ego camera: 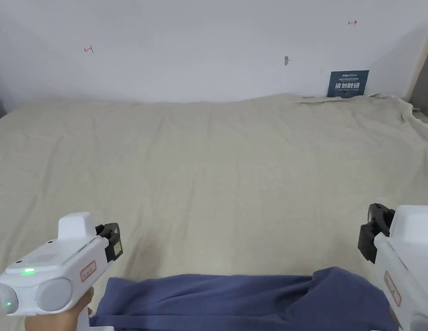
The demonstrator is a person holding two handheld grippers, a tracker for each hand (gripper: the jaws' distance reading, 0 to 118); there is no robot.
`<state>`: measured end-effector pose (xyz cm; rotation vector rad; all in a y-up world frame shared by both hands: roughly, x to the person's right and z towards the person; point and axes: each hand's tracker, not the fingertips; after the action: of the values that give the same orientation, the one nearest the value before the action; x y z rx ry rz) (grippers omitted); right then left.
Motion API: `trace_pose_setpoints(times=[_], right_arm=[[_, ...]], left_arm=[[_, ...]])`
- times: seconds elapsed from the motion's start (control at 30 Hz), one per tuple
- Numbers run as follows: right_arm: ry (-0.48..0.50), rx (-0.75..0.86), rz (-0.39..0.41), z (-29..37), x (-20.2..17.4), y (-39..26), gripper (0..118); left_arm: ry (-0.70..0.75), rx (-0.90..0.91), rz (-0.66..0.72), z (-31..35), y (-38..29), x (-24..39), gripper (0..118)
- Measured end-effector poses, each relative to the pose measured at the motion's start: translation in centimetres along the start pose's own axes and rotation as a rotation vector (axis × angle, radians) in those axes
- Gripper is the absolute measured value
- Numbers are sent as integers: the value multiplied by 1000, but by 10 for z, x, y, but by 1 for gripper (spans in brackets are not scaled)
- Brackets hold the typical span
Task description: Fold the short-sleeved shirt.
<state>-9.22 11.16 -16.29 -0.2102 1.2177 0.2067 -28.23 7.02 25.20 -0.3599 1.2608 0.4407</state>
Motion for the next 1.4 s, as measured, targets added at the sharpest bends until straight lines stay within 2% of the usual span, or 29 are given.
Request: trace_pose_setpoints(times=[0.13, 0.23, 0.27, 0.4, 0.6, 0.8, 0.9, 0.97, 1.0, 1.03, 1.1, 1.23, 1.4], right_arm=[[9, -14, -3, -2, 2, -1, 0], [8, -26, 5, -6, 3, -2, 0], [13, -35, 3, -8, 4, -3, 0], [12, -53, 14, -13, 4, -6, 0], [14, -78, 7, -20, 5, -11, 0], [14, -109, -2, -27, 8, -17, 0], [15, -120, -5, -27, 8, -19, 0], [15, -127, -4, -27, 10, -20, 0], [14, -131, -4, -28, 11, -20, 0], [13, -133, -3, -28, 12, -21, 0], [13, -139, -2, -28, 14, -22, 0], [14, -147, -18, -26, 15, -22, 0], [10, -146, -22, -22, 13, -19, 0]], left_arm=[[-68, -152, 74, -18, -1, -31, 2], [-74, -261, 114, -31, -7, -51, 13], [-82, -282, 130, -33, -10, -57, 19], [-84, -388, 169, -46, -24, -78, 74], [-52, -497, 157, -64, -50, -91, 82], [-96, -580, 128, -89, -73, -105, 80], [-118, -591, 120, -95, -81, -99, 65], [-106, -596, 106, -96, -85, -94, 62], [-104, -587, 99, -96, -84, -92, 56], [-104, -586, 93, -95, -83, -93, 48], [-133, -573, 67, -91, -81, -84, 19], [-160, -590, 24, -93, -82, -72, 7], [-166, -563, 34, -83, -63, -80, 2]])
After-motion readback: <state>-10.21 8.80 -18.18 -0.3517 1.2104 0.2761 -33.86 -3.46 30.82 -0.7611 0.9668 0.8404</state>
